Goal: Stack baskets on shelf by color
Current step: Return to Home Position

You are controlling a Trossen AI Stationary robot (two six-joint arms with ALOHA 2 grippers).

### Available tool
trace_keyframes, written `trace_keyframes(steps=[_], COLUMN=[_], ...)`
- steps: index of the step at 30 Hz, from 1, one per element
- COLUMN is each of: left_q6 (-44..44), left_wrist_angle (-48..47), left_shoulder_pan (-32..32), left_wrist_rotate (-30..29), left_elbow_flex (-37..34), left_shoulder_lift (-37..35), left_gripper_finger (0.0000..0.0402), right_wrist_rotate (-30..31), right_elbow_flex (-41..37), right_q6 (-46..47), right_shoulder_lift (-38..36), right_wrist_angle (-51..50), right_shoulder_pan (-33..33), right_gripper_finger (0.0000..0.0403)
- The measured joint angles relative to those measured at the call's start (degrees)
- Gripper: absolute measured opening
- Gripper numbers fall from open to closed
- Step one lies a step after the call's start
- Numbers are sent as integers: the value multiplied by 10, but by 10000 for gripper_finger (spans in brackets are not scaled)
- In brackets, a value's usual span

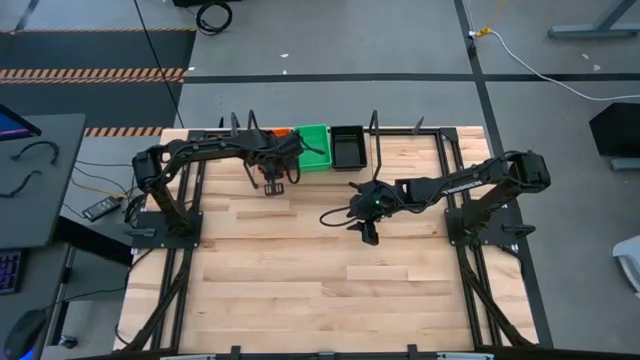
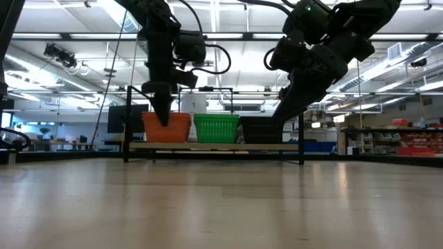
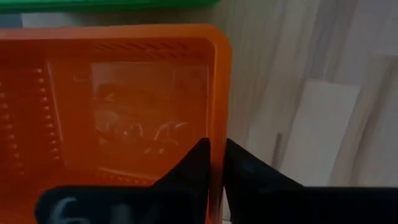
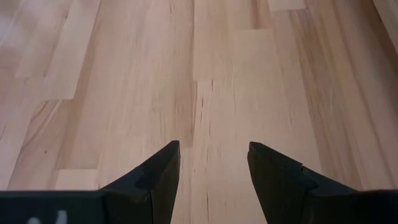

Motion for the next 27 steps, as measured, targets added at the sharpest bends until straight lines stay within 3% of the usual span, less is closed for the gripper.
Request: trace_keyframes(steps=[6,17,23,27], left_q6=[23,97,62,57], left_wrist_angle=[-25,-28,-32,-35], left_shoulder_pan=[1,6,12,12], left_wrist_rotate=[-7,-8,0,2], left_elbow_flex=[0,0,0,0], left_shoulder_lift=[-1,-1,-1,-1], left_gripper_finger=[23,36,24,44], right_wrist_rotate=[0,0,0,0], right_elbow_flex=[0,0,0,0], right_q6=[0,0,-3,-4], right_shoulder_lift=[0,0,0,0], right_wrist_angle=[-2,-4,-11,-11], right_shoulder_pan=[0,0,0,0], right_gripper_finger=[194,194,194,194])
